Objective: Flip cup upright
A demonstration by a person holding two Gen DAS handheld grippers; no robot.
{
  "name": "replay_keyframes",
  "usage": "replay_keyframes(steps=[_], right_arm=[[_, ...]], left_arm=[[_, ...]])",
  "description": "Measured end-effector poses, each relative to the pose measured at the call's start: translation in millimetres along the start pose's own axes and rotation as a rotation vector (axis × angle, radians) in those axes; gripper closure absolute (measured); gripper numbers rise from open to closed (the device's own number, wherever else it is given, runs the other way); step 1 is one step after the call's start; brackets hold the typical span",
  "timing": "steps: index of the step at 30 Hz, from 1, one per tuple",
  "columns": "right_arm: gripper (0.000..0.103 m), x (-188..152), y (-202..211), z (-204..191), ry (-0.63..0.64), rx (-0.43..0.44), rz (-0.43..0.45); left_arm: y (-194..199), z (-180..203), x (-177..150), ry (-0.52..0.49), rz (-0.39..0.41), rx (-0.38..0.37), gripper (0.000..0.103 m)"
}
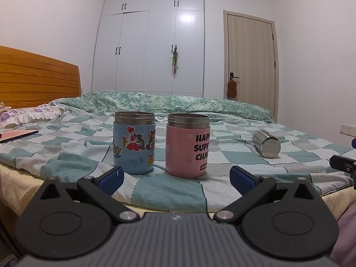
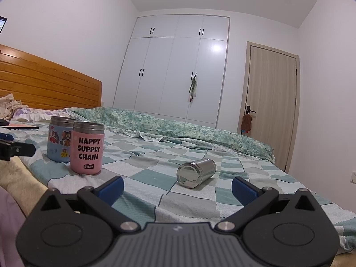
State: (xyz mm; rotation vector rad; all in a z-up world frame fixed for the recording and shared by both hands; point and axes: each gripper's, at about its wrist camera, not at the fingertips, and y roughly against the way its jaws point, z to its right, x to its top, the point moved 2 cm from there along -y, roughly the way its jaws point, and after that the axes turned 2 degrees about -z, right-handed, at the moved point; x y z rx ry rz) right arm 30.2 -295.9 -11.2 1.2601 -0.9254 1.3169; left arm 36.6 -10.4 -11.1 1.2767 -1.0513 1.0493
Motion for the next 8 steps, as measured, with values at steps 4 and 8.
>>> replay_keyframes(steps=[4,8], right_arm=[[0.0,0.3,-0.2,-0.2,0.0,0.0,0.0],[0.0,0.4,-0.1,-0.2,0.0,0.0,0.0]], left_arm=[[0.0,-0.5,0.0,0.001,0.003,0.0,0.0],[0.2,-0.8,0.0,-0.001,0.005,-0.004,0.0]])
